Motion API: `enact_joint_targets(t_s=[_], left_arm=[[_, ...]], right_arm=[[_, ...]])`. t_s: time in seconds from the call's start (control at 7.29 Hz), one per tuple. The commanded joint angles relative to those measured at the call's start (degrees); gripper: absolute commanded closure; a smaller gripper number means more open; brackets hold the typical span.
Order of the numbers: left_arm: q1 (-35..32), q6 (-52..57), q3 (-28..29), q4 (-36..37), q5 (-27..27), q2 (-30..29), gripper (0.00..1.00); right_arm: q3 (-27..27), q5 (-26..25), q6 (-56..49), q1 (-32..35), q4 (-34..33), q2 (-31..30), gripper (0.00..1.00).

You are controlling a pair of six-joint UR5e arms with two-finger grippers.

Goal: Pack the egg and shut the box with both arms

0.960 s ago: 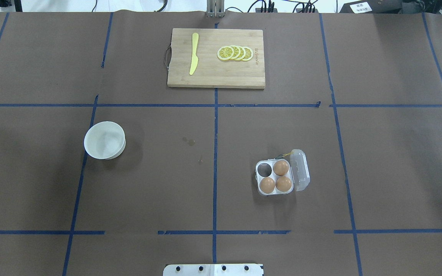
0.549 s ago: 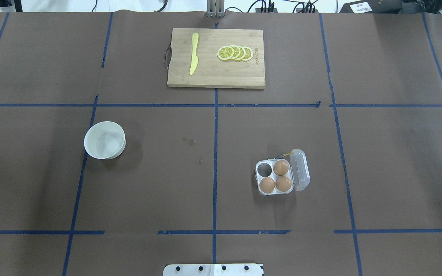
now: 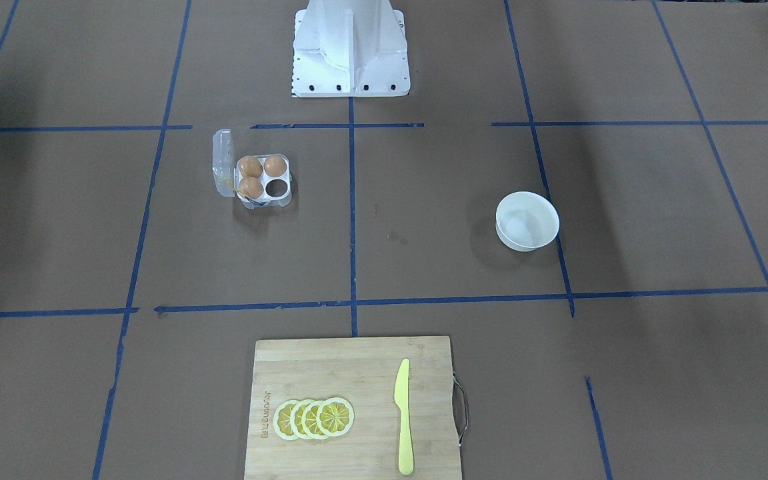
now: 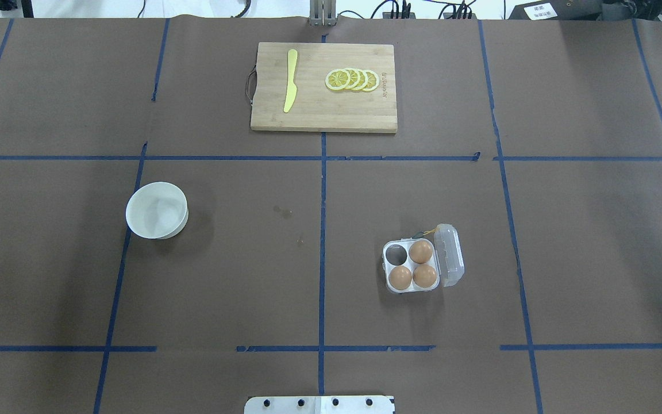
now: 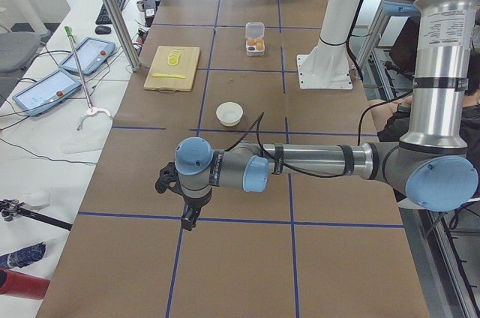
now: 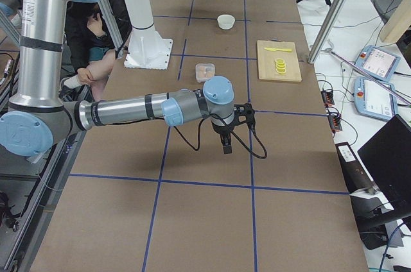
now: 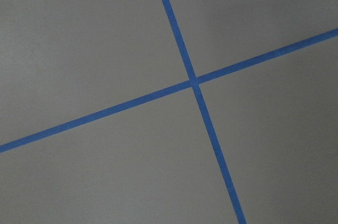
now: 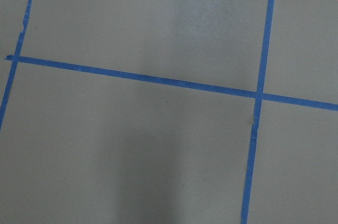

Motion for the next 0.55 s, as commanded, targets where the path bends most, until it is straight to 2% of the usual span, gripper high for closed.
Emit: enact_joint_targets(t_s=[0.0, 0.27, 0.41], left_arm=[[-0.35, 0.04, -1.31, 0.17, 0.10, 0.10, 0.00], [0.70, -0.05, -0.09, 0.43, 2.63, -0.25, 0.00], [0.79, 0.04, 0.61, 0.52, 2.65, -0.07, 0.00]], right_arm=[[4.64, 0.26, 8.45, -4.93, 0.08, 0.12, 0.00], [8.88, -0.88, 21.48, -14.61, 0.26, 0.82, 0.00], [9.07, -1.67, 26.32, -17.95, 3.65, 1.70, 0.00]])
